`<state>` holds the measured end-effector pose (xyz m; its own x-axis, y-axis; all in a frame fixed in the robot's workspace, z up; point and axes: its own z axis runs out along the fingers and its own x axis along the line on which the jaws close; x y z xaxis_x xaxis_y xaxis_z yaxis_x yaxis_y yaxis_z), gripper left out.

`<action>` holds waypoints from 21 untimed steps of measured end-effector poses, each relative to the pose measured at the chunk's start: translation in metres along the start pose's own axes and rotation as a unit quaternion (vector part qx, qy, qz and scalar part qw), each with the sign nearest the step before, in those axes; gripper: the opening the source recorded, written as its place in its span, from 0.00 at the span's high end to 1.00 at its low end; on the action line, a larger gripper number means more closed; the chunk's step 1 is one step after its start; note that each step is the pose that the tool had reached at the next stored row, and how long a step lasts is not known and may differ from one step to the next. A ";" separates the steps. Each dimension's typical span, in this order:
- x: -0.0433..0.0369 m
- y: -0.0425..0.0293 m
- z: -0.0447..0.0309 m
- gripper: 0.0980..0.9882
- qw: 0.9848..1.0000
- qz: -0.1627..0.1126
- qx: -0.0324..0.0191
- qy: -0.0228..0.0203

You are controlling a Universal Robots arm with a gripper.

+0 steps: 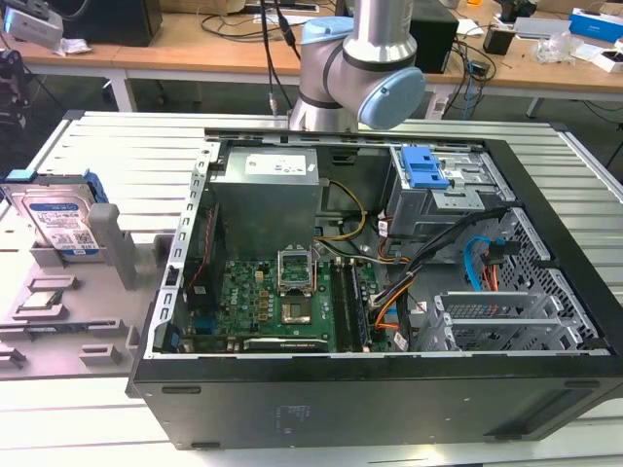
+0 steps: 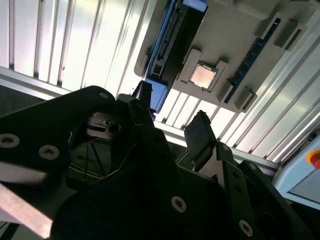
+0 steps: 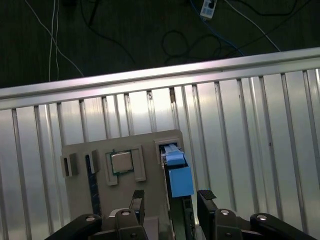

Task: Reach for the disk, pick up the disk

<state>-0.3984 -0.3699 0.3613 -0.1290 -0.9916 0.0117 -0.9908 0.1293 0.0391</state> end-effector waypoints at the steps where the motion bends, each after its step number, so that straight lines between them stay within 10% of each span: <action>1: -0.0001 0.0000 0.0007 0.50 1.000 0.000 0.000 0.000; 21: -0.0101 0.0001 0.0324 0.50 1.000 -0.012 0.000 0.000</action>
<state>-0.3985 -0.3601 0.3288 -0.1052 -0.9944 0.0117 -0.9936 0.1056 0.0390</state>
